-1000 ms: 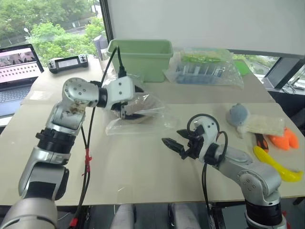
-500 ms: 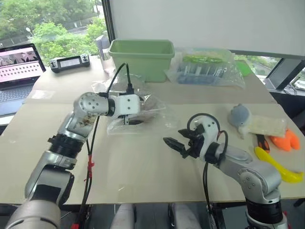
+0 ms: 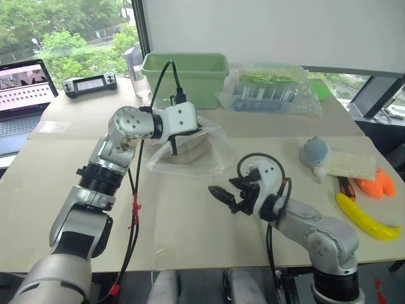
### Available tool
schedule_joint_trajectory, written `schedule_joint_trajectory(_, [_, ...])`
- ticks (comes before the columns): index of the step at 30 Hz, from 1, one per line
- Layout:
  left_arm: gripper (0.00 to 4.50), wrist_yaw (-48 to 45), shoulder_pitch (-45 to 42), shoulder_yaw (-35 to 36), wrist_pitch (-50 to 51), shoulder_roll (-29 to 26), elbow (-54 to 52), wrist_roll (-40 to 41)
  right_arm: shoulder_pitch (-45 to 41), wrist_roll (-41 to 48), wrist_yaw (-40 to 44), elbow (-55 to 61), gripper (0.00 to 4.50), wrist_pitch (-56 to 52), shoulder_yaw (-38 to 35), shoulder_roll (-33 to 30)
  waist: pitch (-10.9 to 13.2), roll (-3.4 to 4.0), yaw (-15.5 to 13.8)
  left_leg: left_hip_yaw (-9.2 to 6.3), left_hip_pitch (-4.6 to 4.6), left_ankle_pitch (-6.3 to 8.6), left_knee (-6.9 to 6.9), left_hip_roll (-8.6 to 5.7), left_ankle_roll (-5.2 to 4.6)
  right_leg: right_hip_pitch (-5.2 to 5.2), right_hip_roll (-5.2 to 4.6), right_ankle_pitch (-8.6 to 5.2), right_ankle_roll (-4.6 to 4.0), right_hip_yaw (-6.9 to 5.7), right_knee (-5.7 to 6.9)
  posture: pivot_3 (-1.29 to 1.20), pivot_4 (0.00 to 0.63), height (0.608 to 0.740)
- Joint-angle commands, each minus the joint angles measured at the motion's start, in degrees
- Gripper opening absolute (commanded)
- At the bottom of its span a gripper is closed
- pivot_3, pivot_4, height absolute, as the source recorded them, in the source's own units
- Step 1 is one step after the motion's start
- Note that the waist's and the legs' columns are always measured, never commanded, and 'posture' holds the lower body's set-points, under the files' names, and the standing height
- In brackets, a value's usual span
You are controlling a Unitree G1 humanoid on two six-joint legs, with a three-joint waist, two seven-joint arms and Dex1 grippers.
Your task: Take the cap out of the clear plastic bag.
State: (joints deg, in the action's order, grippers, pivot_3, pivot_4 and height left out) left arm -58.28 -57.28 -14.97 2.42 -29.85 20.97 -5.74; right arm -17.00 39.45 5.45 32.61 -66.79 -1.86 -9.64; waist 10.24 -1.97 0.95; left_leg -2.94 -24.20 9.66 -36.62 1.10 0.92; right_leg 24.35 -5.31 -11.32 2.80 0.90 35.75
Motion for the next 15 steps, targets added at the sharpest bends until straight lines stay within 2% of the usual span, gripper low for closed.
schedule_joint_trajectory(1, [0.03,-0.25,-2.42,1.68,2.1,0.79,-2.17,1.98,-3.53,2.47,-4.72,-4.08,4.5,-2.05,-5.88,5.9,0.0,0.0,-0.06,-0.01,0.0,-0.01,0.0,0.0,-0.01,0.0,0.01,0.0,0.0,-0.01,0.02,0.0,0.15,0.74])
schedule_joint_trajectory(7, [0.03,-0.41,-2.57,1.53,4.78,1.51,-3.93,2.69,-9.52,6.69,-7.06,-14.11,4.5,0.58,-14.28,14.94,0.01,0.03,-0.02,-0.02,-0.02,-0.02,-0.01,0.0,-0.03,0.02,0.02,0.01,-0.01,0.01,0.05,0.0,0.15,0.74])
schedule_joint_trajectory(15, [0.03,-0.38,-1.46,1.44,7.31,1.6,-6.87,2.73,-14.62,9.11,-6.06,-23.89,4.5,5.17,-16.41,17.93,0.04,0.07,0.18,-0.02,-0.03,-0.02,0.0,0.0,-0.03,0.04,0.02,0.0,-0.01,0.01,0.06,0.0,0.15,0.74])
